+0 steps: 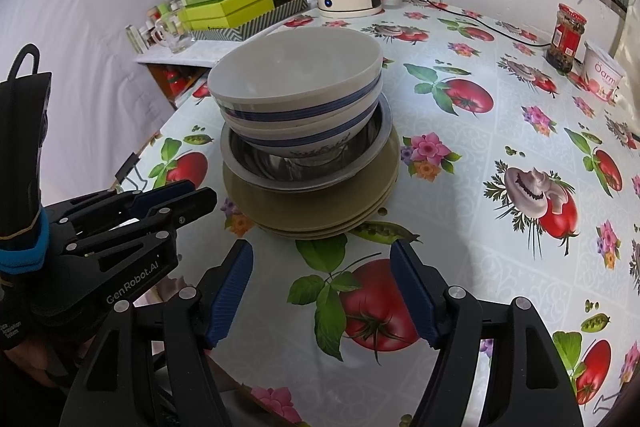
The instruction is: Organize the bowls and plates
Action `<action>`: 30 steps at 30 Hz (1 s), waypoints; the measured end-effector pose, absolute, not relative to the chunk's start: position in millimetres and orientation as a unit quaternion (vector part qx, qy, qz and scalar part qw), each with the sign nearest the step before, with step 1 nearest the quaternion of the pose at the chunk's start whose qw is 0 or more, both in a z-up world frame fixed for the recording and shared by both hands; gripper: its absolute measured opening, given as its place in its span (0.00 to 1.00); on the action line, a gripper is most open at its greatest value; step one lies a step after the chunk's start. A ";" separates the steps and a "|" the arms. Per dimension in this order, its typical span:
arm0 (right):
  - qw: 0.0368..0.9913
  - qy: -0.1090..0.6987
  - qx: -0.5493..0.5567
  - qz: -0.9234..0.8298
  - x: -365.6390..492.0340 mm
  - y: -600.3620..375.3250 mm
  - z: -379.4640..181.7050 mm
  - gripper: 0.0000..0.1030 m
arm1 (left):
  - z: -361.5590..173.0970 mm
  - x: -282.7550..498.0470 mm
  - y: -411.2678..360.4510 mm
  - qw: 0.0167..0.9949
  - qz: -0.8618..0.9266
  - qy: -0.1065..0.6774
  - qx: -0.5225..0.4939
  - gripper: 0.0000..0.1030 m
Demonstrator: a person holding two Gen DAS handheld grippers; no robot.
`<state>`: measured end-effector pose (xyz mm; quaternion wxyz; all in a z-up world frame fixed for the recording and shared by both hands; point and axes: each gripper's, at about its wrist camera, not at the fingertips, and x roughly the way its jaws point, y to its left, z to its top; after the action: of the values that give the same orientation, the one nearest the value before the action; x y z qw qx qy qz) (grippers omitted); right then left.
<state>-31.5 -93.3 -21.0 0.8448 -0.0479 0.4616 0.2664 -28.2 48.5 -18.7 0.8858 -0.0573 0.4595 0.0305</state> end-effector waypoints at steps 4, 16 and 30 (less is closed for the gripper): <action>0.844 0.462 -0.050 0.266 -32.6 -94.2 -20.8 0.70 | -19.1 -28.3 48.5 0.886 0.031 0.459 -0.058 0.20; 0.845 0.462 -0.050 0.266 -33.0 -93.7 -20.7 0.70 | -18.7 -28.8 48.0 0.887 0.029 0.458 -0.056 0.20; 0.845 0.462 -0.051 0.265 -33.3 -92.3 -20.6 0.71 | -17.8 -28.4 46.9 0.887 0.026 0.458 -0.055 0.20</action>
<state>-33.3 -92.3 -20.6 0.8448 -0.0510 0.4619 0.2654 -28.4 46.9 -17.8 0.8869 -0.0550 0.4579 0.0259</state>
